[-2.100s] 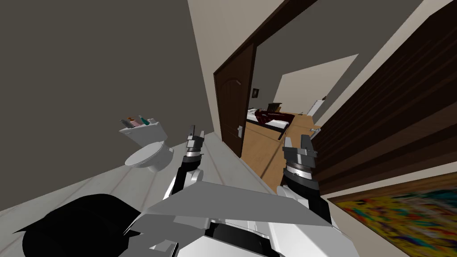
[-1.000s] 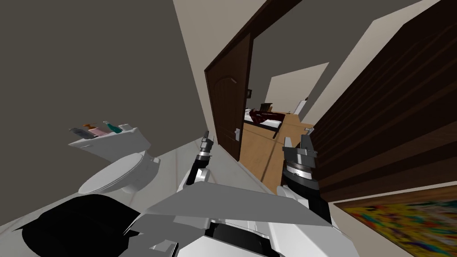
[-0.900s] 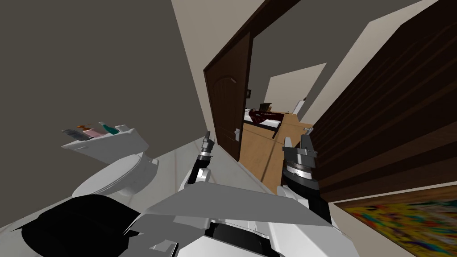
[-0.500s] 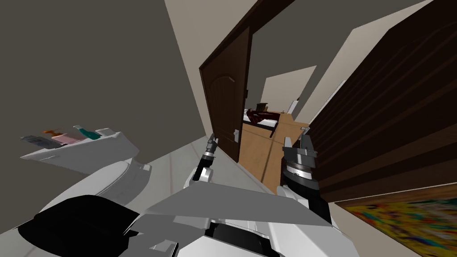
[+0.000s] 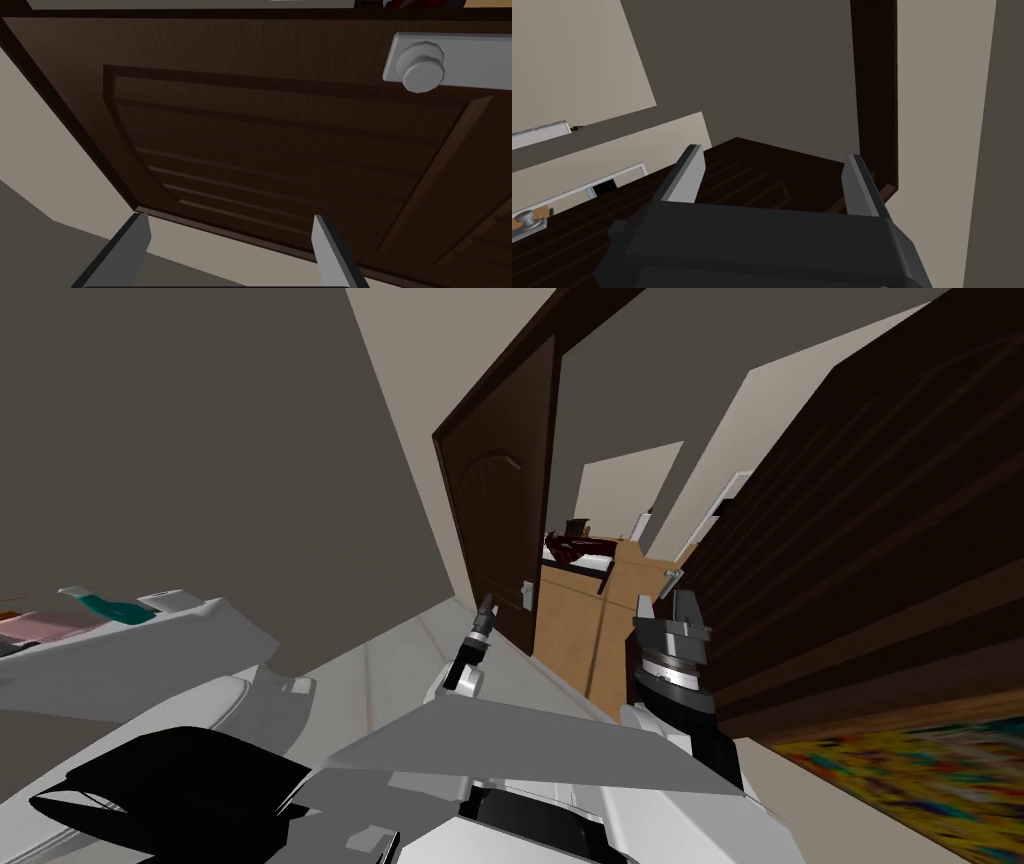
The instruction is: Push the door open
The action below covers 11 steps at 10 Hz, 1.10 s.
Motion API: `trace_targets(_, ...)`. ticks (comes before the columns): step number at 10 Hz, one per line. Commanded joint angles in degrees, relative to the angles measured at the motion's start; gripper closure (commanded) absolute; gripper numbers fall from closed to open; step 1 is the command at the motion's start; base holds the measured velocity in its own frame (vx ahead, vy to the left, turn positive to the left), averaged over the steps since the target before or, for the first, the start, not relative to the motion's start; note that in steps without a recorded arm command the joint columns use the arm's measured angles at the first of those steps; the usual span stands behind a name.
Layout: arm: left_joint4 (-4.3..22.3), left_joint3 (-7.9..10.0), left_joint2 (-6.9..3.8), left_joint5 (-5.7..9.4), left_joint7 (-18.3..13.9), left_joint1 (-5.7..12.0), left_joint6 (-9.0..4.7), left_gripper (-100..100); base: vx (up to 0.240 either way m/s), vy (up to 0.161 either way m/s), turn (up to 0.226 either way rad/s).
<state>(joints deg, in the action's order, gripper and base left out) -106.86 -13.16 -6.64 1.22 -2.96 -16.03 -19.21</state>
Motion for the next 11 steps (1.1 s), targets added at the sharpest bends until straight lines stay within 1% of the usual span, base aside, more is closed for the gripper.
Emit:
trace_targets(1,2.5,-1.18,-0.17,-0.13,-0.2,1.08,0.52,-100,0.086,0.077,-0.144)
trace_targets(6,10.3,-4.15,-1.27,-0.21,-1.3,4.35,1.39,-100,0.082,0.074,-0.121)
trace_targets(9,14.5,-5.75,-1.84,-0.25,-1.8,6.1,1.86,-100,0.08,0.075,-0.106)
trace_targets(11,19.2,-7.54,-2.46,-0.3,-2.5,8.07,2.39,-100,0.121,0.105,-0.178)
